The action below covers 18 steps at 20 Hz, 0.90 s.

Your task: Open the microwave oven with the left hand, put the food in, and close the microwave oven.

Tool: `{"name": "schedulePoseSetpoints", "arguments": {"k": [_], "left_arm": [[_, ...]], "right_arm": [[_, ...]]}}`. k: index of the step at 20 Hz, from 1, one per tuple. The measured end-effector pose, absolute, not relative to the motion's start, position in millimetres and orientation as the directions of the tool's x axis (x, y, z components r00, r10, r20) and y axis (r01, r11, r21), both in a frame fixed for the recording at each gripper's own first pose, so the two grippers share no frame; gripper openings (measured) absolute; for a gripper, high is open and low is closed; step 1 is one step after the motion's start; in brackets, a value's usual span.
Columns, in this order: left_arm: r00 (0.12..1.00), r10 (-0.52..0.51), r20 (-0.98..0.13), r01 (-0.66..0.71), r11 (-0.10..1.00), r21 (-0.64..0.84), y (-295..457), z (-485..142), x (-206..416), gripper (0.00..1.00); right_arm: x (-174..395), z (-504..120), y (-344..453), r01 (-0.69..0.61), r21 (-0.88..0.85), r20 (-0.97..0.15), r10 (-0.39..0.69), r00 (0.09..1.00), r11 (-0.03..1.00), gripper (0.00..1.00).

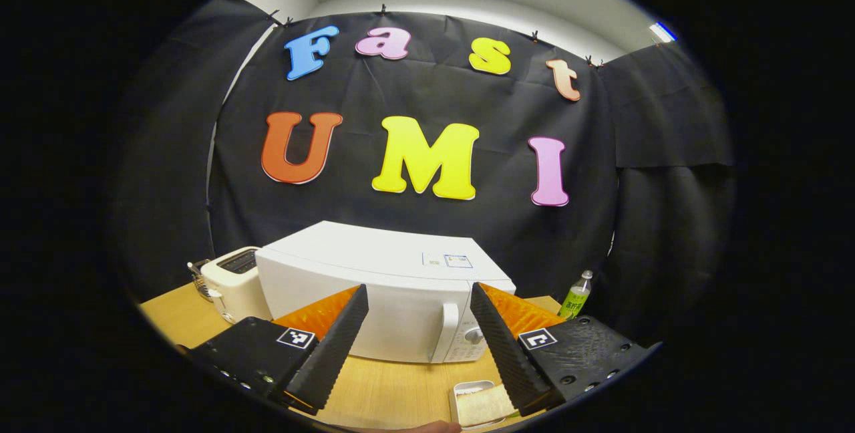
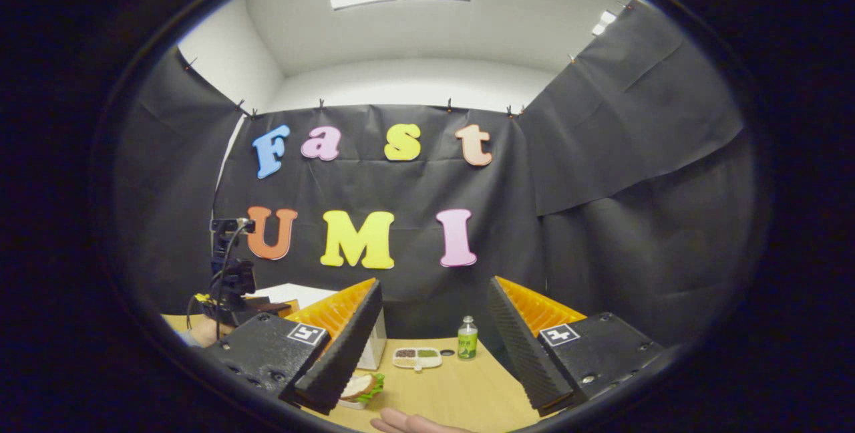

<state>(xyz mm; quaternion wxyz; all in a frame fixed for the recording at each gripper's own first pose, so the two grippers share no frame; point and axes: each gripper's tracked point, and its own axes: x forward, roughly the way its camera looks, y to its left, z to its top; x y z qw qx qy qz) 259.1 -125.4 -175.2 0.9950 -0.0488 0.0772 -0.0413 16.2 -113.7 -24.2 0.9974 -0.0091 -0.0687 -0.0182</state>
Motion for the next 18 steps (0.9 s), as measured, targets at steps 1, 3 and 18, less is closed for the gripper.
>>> {"name": "schedulePoseSetpoints", "arguments": {"k": [1, 3, 18], "left_arm": [[0.982, -0.098, -0.162, 0.082, 0.992, -0.099, -132.2, -185.2, 268.0, 0.94], [0.976, -0.107, -0.188, 0.089, 0.991, -0.099, -141.1, -205.4, 282.6, 0.93], [0.954, -0.087, -0.286, 0.106, 0.993, 0.052, -165.9, -295.7, 324.5, 0.27]], "right_arm": [[18.7, -28.9, -119.6, 0.040, -0.016, 0.132, -0.038, 0.991, 0.999, 0.96], [21.2, -38.2, -126.1, 0.035, -0.018, 0.116, -0.033, 0.993, 0.999, 0.96], [55.2, -107.9, -161.2, 0.036, 0.025, -0.047, -0.035, 0.998, 0.999, 0.96]]}}
